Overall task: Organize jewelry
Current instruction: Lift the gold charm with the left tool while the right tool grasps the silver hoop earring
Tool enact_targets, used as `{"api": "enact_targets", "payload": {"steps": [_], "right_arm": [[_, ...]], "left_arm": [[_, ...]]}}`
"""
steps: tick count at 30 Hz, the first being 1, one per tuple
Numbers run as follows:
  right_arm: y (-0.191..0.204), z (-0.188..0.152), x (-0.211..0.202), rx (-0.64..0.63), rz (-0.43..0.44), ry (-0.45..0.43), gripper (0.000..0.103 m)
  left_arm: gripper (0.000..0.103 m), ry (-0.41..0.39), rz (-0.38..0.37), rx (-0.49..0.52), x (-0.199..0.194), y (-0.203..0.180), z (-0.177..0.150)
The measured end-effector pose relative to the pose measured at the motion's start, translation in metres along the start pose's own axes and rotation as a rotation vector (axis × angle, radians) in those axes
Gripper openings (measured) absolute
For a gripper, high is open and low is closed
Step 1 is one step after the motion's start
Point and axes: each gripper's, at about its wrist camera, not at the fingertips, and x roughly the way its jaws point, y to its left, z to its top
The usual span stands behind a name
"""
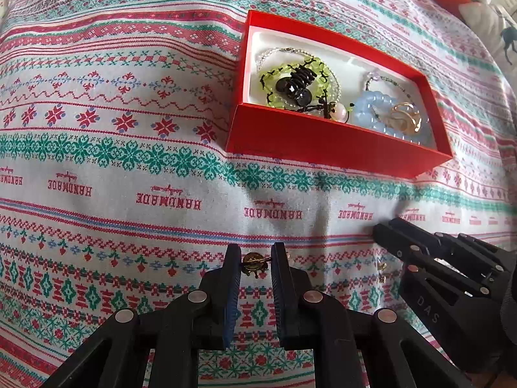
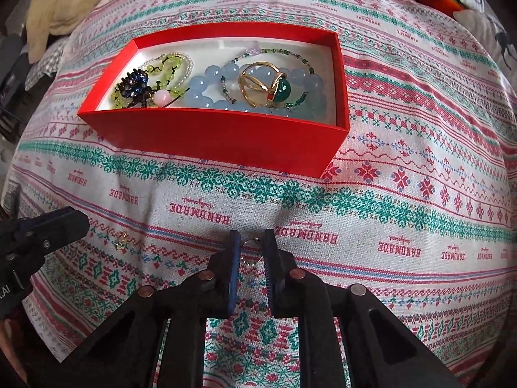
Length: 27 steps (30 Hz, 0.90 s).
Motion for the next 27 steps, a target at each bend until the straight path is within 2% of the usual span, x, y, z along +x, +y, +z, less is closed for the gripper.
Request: {"api": "enact_targets", "payload": {"steps": [6,13,19,27], "right_arm": [[-0.019,0.001,-0.007,0.066,0.073,-0.001,0.014],[-0.025,0.002,-0.027,0.078,0.094,-0.041,0.014],[-0.033,0.001,-0.056,0.076,0.118,-0.109,0.014],[-0.036,0.024,-0.064,0.105,0.136,-0.169,0.014]], "left_arm": [[0.013,-0.013,-0.002,-0.006,-0.003,0.006,0.000],[0.013,-0.054,-0.017,-0.006,-0.015,0.008,0.002],[0.013,-0.150,-0.042,0.029,-0.033,0.004,0.009],[0.013,-0.263,-0.056,0.080,-0.036,-0.010,0.031]]}}
